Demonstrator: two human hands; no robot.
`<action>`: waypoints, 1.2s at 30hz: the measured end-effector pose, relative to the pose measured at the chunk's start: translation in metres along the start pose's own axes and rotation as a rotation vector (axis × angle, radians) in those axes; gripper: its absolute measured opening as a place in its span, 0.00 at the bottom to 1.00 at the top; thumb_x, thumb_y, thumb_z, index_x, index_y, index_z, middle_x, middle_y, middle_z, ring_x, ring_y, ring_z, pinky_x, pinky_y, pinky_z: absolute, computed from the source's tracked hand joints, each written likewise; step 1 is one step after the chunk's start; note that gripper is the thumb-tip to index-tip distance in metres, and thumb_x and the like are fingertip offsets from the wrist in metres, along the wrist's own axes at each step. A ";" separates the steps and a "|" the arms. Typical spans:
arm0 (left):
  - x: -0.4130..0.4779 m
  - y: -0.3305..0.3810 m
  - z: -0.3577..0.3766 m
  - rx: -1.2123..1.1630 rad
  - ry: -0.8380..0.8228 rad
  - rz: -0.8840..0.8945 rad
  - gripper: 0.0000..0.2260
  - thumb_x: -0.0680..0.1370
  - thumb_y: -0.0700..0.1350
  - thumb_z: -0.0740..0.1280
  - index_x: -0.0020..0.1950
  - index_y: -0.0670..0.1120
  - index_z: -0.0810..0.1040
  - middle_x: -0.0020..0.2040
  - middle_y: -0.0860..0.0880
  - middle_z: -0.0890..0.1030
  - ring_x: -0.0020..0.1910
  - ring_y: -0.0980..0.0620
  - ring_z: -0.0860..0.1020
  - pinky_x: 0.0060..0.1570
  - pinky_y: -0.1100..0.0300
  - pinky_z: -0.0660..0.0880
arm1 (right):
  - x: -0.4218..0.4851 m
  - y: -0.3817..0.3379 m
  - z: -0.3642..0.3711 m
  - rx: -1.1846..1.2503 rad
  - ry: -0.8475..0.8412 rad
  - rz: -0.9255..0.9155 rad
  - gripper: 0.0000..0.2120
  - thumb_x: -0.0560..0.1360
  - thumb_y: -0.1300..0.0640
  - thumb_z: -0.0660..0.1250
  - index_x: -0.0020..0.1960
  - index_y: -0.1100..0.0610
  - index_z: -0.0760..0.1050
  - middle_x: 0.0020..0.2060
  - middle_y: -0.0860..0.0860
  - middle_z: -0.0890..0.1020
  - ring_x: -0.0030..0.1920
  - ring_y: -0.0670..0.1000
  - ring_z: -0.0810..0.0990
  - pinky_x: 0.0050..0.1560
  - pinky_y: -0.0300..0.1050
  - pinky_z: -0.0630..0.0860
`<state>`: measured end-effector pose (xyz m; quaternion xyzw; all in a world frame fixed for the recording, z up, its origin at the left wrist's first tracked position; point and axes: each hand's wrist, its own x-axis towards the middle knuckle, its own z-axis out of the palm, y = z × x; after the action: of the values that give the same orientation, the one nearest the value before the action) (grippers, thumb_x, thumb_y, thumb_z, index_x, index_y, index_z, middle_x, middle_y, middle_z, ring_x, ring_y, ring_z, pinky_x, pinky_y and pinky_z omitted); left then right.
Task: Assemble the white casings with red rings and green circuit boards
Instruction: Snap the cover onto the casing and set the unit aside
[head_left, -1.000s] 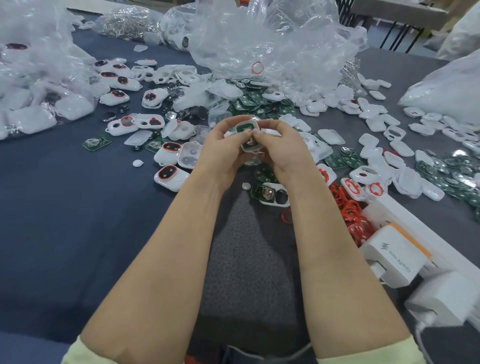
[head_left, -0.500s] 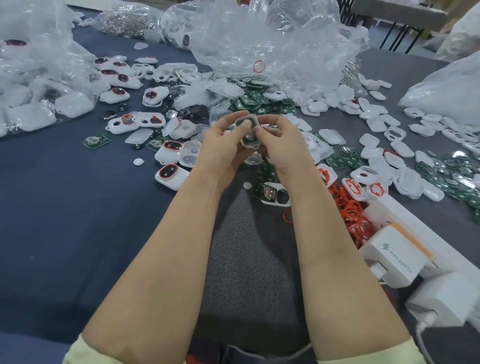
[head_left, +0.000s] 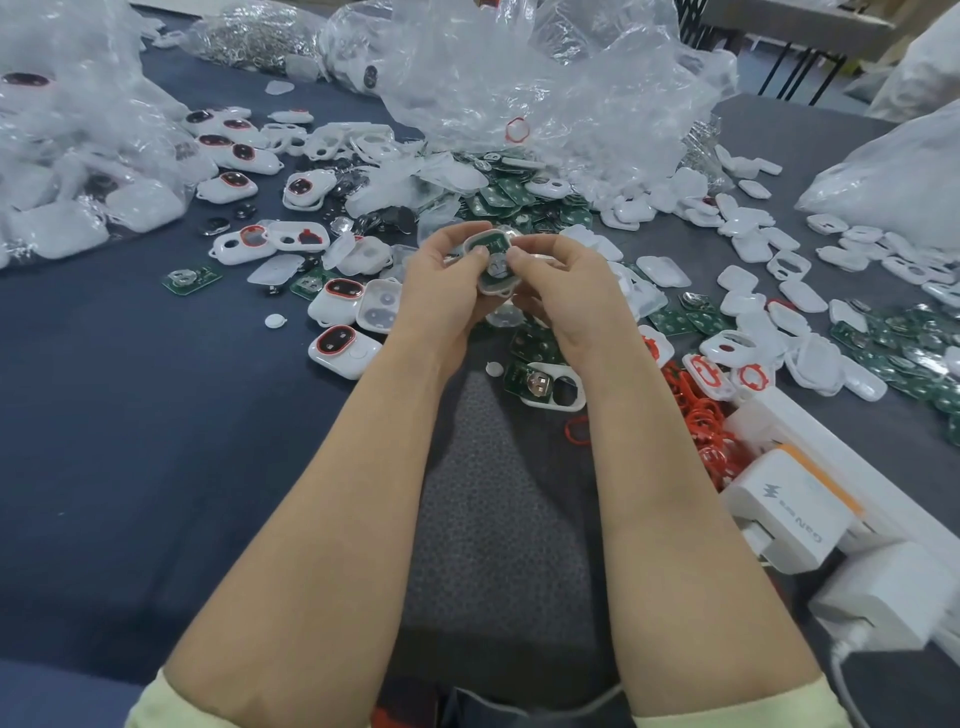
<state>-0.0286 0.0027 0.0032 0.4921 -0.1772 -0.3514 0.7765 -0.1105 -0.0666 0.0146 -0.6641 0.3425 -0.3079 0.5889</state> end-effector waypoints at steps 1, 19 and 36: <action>0.000 0.000 0.000 0.011 -0.002 0.003 0.08 0.81 0.33 0.58 0.54 0.43 0.74 0.45 0.46 0.80 0.39 0.52 0.80 0.39 0.61 0.80 | 0.000 0.000 0.000 -0.007 -0.006 0.000 0.03 0.75 0.62 0.68 0.47 0.55 0.76 0.42 0.56 0.83 0.40 0.51 0.81 0.41 0.42 0.78; -0.004 -0.002 -0.003 0.121 -0.071 0.044 0.10 0.78 0.32 0.63 0.48 0.47 0.76 0.40 0.49 0.81 0.35 0.56 0.80 0.40 0.60 0.79 | -0.004 -0.004 0.005 0.214 -0.023 0.131 0.09 0.76 0.71 0.62 0.42 0.58 0.70 0.40 0.59 0.77 0.35 0.53 0.76 0.38 0.44 0.73; -0.003 0.000 -0.002 0.131 -0.029 0.074 0.11 0.78 0.32 0.63 0.50 0.48 0.75 0.45 0.48 0.82 0.42 0.51 0.83 0.44 0.58 0.79 | 0.000 -0.005 -0.008 -0.045 0.165 -0.017 0.06 0.78 0.62 0.62 0.47 0.57 0.78 0.38 0.51 0.82 0.36 0.47 0.79 0.36 0.37 0.77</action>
<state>-0.0291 0.0059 0.0019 0.5300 -0.2292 -0.3169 0.7524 -0.1163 -0.0710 0.0208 -0.6524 0.3912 -0.3589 0.5409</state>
